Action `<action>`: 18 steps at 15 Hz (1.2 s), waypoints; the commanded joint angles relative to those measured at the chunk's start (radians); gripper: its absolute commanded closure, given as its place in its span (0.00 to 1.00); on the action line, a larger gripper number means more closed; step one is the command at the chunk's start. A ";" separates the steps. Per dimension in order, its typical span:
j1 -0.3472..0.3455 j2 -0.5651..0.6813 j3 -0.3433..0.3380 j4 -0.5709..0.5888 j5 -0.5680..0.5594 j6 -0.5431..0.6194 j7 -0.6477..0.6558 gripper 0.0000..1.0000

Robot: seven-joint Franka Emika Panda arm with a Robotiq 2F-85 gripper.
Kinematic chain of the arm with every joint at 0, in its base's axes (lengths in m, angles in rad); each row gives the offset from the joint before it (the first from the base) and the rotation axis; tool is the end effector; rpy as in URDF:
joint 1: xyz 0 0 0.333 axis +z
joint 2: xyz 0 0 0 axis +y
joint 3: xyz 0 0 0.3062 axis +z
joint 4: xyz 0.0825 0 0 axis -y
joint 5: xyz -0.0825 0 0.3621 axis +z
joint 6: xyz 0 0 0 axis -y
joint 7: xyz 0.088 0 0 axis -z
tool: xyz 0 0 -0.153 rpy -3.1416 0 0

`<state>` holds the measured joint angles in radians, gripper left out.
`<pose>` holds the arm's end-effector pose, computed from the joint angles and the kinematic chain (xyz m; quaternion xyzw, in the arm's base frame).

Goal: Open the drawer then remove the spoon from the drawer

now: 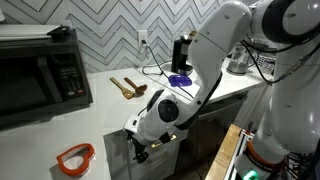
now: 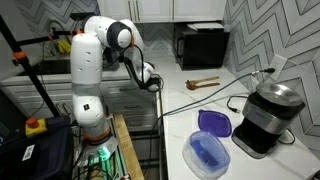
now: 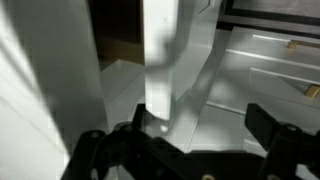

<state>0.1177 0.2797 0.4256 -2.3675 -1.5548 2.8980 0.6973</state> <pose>0.3931 0.3046 0.1941 0.7715 0.5816 0.2367 0.1026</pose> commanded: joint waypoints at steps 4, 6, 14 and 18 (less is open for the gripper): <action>0.035 -0.028 -0.023 -0.117 0.377 0.031 -0.297 0.00; 0.048 -0.029 -0.018 -0.146 0.515 0.026 -0.410 0.00; 0.014 -0.105 0.112 -0.187 0.904 -0.032 -0.689 0.00; -0.049 -0.120 0.225 -0.190 1.117 -0.079 -0.836 0.00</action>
<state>0.1243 0.2028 0.5632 -2.5273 -0.5841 2.8666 -0.0300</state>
